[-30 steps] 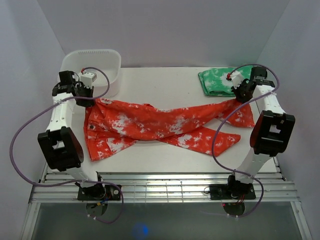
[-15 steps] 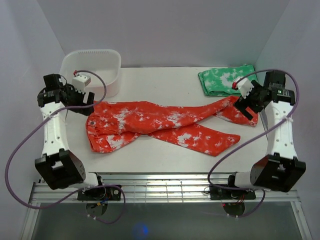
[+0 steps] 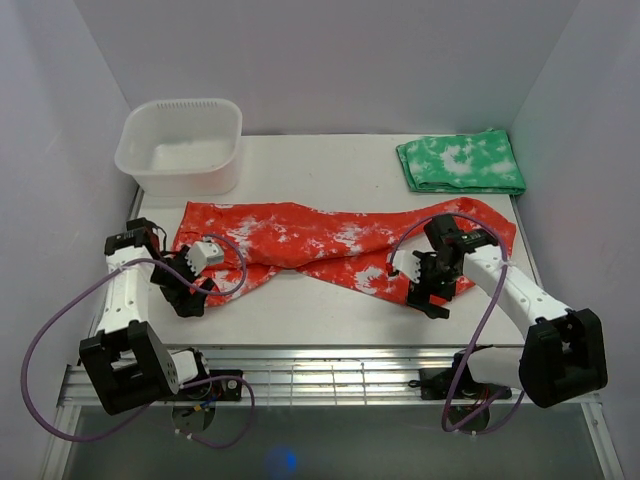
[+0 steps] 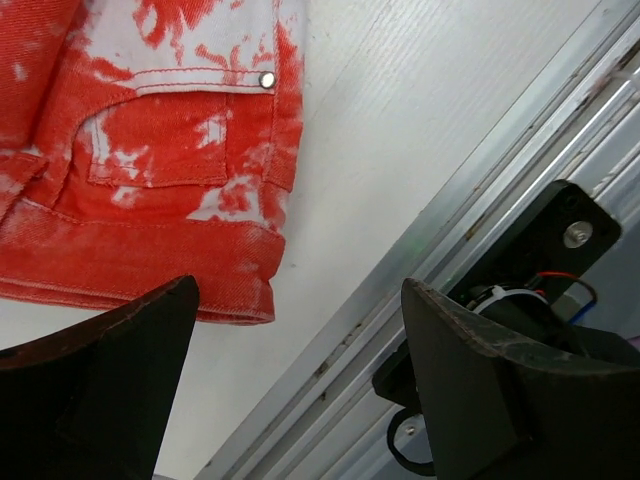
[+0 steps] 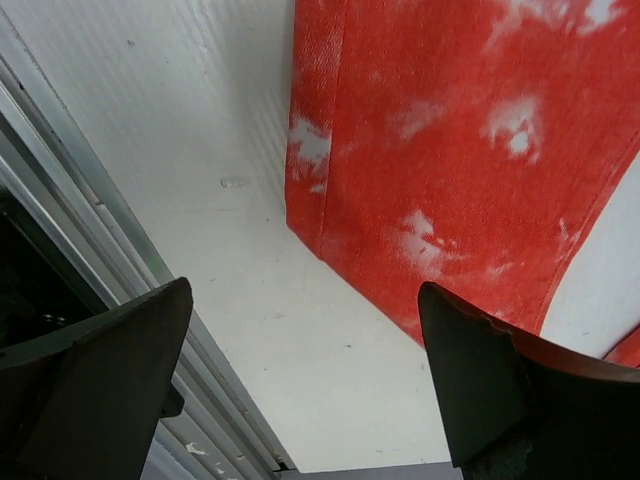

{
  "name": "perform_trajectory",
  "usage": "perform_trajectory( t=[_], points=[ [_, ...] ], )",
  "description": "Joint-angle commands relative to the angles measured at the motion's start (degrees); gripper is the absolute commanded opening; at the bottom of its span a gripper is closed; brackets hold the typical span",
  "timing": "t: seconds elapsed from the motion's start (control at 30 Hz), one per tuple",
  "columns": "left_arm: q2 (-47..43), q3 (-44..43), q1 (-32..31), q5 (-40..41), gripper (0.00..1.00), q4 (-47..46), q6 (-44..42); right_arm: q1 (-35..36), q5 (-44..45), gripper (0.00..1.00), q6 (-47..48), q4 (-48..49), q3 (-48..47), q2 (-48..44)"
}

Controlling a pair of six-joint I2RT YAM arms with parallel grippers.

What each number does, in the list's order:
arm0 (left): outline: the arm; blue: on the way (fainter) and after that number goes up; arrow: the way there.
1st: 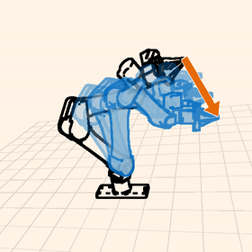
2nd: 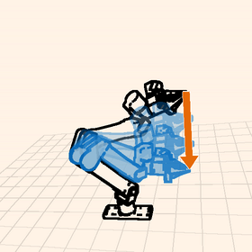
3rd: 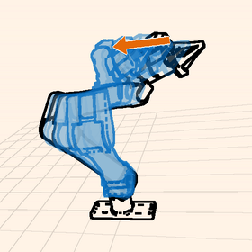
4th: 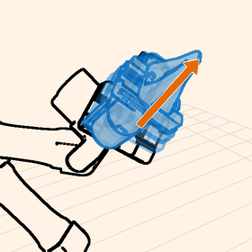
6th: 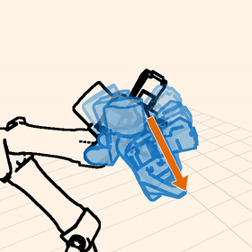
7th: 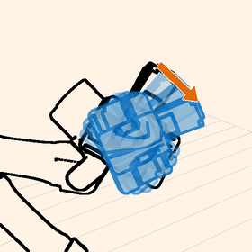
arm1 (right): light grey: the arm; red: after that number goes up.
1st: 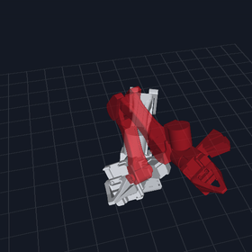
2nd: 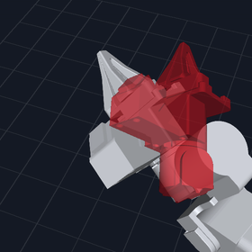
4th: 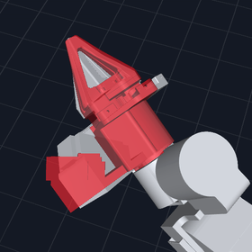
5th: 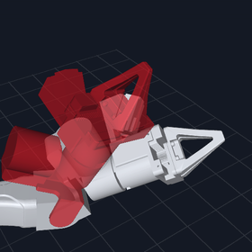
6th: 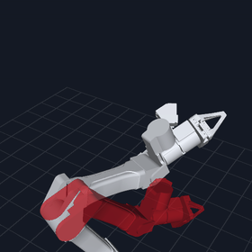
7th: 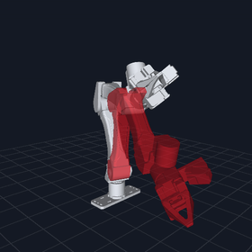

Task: Fold and stack the trousers
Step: Flatten the trousers out

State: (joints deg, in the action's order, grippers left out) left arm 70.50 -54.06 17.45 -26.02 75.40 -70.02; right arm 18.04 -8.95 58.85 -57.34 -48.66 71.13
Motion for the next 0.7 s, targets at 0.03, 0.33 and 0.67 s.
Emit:
perform_trajectory(
  t=[0.03,0.33,0.67],
  points=[
    [-3.44,2.55,-1.01,2.64,0.94,-6.04,-7.15,5.67,4.63,0.99,-4.09,8.99,3.82,0.93],
    [-0.99,7.48,-1.81,4.93,0.87,-13.52,-9.35,9.29,11.75,0.92,-7.43,16.46,8.84,5.24],
    [-2.56,5.65,-1.02,7.65,0.00,-22.13,-9.78,4.29,19.41,0.08,0.99,18.24,6.31,-4.24]
  ],
)
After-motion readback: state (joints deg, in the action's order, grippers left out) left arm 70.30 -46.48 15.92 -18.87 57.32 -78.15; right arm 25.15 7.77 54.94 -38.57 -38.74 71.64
